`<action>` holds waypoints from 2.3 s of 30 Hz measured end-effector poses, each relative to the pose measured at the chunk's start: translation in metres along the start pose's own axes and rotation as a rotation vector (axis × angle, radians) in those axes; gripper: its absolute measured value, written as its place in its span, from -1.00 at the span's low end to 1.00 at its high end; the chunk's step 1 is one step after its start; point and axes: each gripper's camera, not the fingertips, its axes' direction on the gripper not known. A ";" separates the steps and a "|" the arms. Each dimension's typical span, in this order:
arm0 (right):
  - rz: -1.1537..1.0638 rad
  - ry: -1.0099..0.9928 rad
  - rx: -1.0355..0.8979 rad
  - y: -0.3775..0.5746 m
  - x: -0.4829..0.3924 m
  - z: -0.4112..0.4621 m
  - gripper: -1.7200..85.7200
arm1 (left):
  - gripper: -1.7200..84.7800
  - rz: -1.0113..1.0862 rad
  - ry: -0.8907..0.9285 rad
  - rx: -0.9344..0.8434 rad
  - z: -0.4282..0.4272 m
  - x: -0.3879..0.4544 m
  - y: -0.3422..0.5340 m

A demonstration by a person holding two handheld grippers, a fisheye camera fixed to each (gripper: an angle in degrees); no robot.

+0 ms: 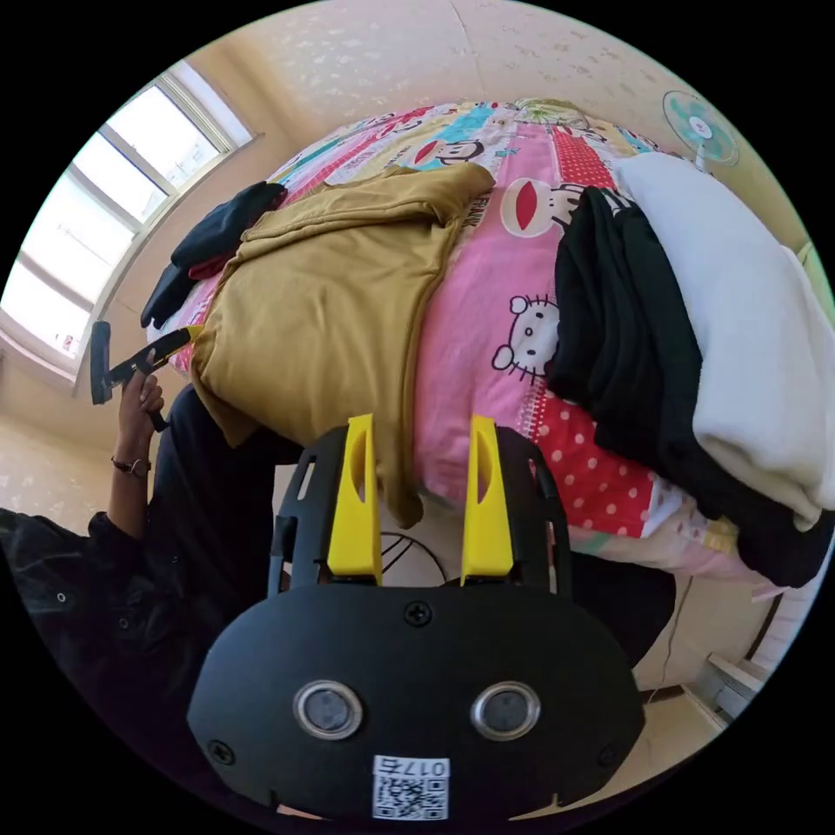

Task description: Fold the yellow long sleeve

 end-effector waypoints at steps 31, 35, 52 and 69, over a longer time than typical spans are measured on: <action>0.117 -0.271 0.108 -0.049 0.125 0.058 -0.70 | -0.57 -0.077 0.418 -0.115 -0.009 -0.098 -0.027; 0.177 -0.481 0.155 -0.031 0.156 0.100 -0.81 | -0.76 -0.127 0.367 -0.103 -0.007 -0.104 -0.011; -0.312 -0.698 0.339 0.131 0.117 -0.081 -0.89 | -0.86 0.052 1.027 0.000 -0.191 -0.153 0.109; -0.133 -0.001 0.262 -0.214 0.045 -0.039 -0.81 | -0.65 -0.329 0.867 0.113 -0.092 -0.183 -0.118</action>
